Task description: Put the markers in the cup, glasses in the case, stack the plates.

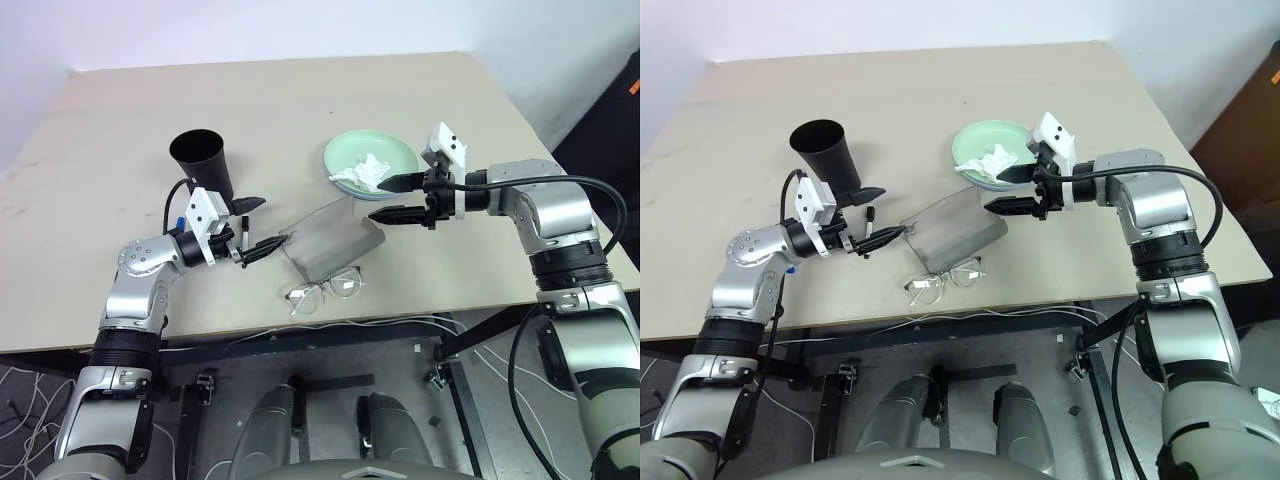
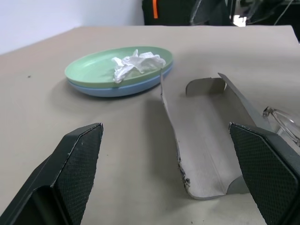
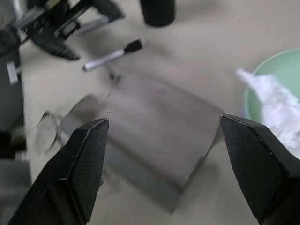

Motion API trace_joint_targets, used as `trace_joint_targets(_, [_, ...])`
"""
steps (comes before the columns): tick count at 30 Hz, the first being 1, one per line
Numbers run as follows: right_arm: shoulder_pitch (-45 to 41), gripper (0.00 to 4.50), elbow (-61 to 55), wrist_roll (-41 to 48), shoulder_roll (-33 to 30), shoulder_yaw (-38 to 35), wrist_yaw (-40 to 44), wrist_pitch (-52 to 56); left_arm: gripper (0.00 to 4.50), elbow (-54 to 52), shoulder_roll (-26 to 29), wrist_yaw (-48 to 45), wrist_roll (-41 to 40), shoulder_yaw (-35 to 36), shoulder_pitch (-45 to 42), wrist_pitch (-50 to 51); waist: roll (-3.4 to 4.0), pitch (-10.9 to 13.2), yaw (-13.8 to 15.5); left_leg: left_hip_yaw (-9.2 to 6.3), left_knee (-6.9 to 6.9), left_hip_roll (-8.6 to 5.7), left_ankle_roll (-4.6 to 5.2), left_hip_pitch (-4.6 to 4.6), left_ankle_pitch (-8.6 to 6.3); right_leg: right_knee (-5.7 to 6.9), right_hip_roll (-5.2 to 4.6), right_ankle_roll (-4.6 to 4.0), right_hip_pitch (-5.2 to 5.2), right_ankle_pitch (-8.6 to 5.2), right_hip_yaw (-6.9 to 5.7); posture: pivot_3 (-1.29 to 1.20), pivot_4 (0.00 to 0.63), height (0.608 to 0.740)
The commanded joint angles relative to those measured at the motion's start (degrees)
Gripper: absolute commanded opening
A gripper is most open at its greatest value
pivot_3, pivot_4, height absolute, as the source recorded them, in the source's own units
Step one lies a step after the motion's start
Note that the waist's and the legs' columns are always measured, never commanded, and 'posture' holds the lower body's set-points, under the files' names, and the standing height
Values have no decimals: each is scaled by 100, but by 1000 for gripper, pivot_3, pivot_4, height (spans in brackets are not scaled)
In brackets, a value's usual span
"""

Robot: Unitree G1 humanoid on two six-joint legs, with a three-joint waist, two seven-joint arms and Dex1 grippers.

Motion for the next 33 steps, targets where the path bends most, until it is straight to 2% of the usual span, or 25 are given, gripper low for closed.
trace_joint_targets(1, [-42,3981,-166,-41,34,-122,-343,-17,4500,-72,29,90,195,-97,-81,30,0,0,10,0,0,0,0,0,0,-1,-2,0,0,0,-2,0,150,727])
trace_joint_targets(9, [60,3981,-205,40,122,-241,-804,67,4500,-22,-29,155,394,-259,-102,143,0,0,31,2,1,0,1,-4,-1,-9,-4,1,1,1,-6,0,150,727])
trace_joint_targets(12, [76,4013,-175,35,121,-284,-927,46,3893,31,-81,150,355,-235,-165,147,0,0,29,3,1,0,2,-4,-1,-9,-4,2,2,1,-6,0,150,727])
trace_joint_targets(17, [102,4013,-148,-61,105,-275,-1105,-13,2156,192,-115,216,540,-272,-228,-69,-1,0,25,3,3,0,2,-4,-1,-7,-4,2,3,1,-8,0,150,727])
trace_joint_targets(24, [152,4013,-225,-66,94,-313,-1260,0,2156,346,-175,141,549,-267,-320,-150,-1,0,28,3,6,0,3,-4,-1,-8,-4,3,5,2,-8,0,150,727])
trace_joint_targets(27, [153,4013,-189,-85,89,-333,-1351,-40,1550,383,-191,85,542,-269,-354,-143,-1,0,27,3,7,0,3,-4,-1,-8,-4,3,6,2,-9,0,150,727])
trace_joint_targets(31, [184,4013,-218,-77,73,-329,-1405,-44,178,440,-218,49,562,-270,-389,-165,-1,0,25,2,8,0,3,-4,-1,-7,-4,4,7,3,-9,0,150,727])
trace_joint_targets(33, [194,4013,-202,-88,70,-332,-1444,-61,51,467,-228,60,602,-283,-398,-211,-1,0,27,2,9,0,3,-4,-1,-7,-4,5,7,3,-10,0,150,727])
